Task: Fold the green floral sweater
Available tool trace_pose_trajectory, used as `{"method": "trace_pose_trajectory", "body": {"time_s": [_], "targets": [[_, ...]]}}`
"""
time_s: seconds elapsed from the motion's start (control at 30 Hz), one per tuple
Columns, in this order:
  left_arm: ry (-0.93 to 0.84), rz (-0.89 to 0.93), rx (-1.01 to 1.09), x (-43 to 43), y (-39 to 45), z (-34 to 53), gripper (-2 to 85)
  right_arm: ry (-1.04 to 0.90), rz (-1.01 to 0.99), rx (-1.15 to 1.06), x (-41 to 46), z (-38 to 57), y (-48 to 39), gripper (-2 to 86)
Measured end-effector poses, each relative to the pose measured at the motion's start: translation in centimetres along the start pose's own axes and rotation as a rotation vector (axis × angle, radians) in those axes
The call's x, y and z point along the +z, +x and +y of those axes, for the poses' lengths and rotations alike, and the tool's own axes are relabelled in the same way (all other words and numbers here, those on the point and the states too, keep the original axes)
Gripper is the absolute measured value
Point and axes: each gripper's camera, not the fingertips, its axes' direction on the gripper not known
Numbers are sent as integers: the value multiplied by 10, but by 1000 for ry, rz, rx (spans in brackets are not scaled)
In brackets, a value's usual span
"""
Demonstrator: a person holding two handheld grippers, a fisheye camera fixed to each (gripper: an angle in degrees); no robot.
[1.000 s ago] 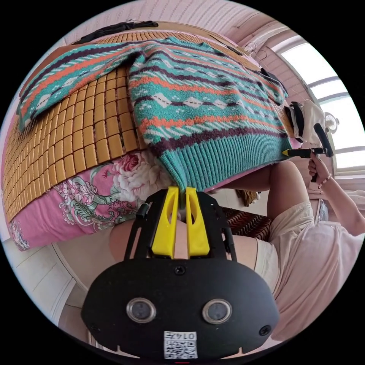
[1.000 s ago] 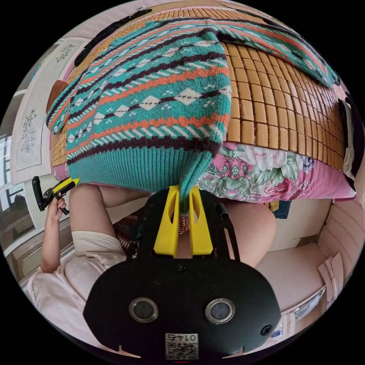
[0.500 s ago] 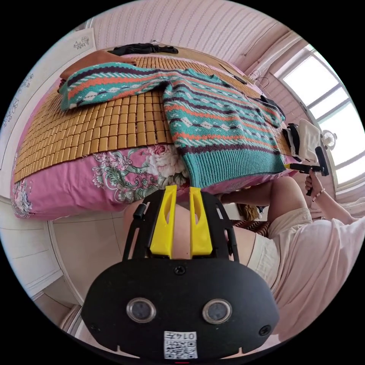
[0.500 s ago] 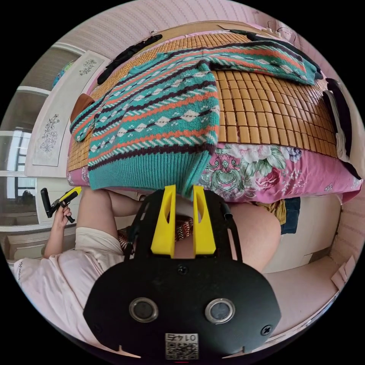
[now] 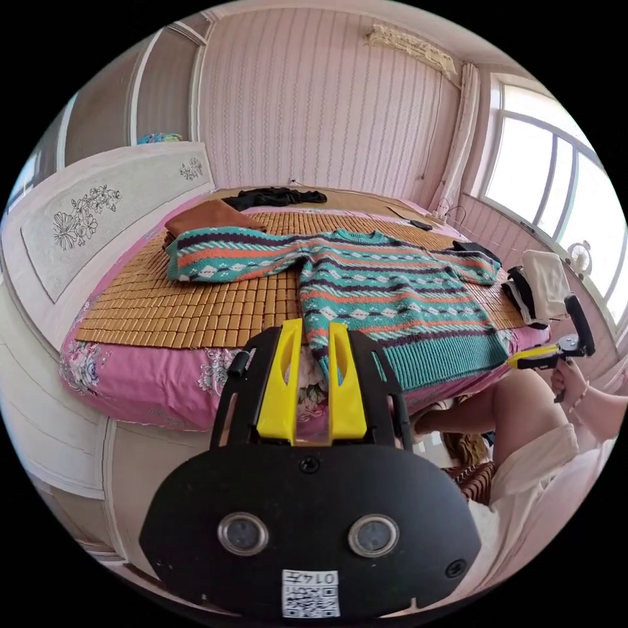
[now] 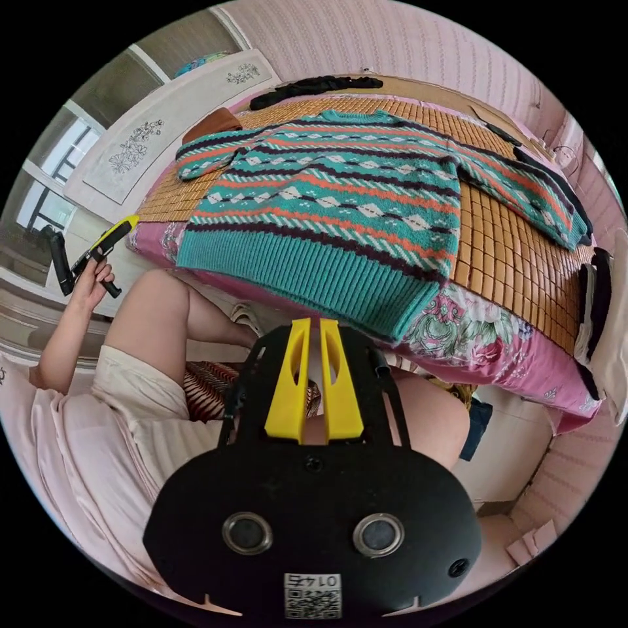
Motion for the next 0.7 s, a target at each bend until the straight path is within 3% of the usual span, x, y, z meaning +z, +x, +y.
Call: {"method": "trace_pose_trajectory", "body": {"time_s": [0.27, 0.5, 0.7], "targets": [[193, 27, -300, 22, -66, -8, 86, -34, -59, -180, 3, -69, -76, 108], [268, -23, -564, 48, -160, -36, 88, -52, -101, -422, -6, -228, -185, 149], [277, 97, -725, 93, -238, -61, 105, -66, -43, -707, -9, -371, -310, 148]]}}
